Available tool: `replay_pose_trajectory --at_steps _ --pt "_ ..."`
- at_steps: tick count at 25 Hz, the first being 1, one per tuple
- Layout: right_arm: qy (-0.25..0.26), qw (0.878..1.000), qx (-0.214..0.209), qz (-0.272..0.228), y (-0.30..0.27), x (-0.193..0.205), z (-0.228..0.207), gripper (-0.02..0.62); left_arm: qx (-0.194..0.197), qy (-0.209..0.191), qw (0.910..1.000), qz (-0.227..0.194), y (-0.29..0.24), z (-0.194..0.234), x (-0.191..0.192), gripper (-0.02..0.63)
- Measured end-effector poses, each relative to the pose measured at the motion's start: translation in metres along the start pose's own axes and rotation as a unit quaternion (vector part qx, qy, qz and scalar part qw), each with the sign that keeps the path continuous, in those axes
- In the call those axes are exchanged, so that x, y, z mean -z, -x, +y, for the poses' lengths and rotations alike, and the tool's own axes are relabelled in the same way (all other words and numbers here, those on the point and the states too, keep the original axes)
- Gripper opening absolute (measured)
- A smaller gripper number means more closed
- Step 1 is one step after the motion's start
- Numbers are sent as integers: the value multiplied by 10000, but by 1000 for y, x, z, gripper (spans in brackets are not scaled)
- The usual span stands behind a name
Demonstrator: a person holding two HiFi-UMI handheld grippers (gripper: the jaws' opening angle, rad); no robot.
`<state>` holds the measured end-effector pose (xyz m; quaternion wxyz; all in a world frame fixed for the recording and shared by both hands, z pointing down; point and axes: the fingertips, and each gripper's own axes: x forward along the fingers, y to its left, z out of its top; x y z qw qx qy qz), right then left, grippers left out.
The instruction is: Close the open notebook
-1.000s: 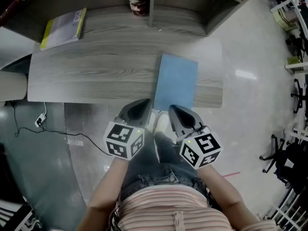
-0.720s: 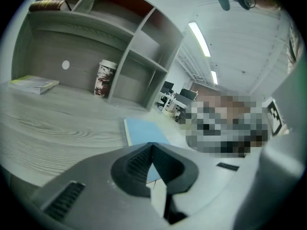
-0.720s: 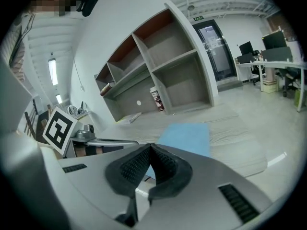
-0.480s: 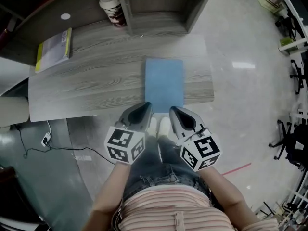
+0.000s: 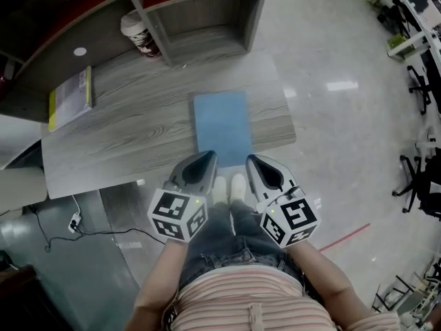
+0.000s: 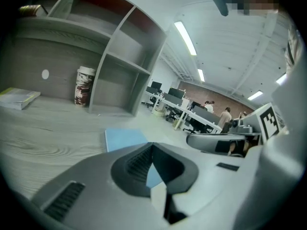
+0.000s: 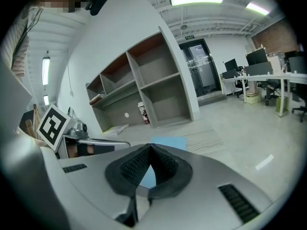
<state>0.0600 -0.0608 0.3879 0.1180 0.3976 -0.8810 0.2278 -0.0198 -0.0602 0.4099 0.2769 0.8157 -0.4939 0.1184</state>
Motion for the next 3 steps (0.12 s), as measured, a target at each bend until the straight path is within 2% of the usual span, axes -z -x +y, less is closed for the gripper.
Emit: replay_pose_trajectory --at_steps 3 --pt "7 10000 86 -29 5 -3 -6 9 38 -64 10000 -42 -1 -7 -5 12"
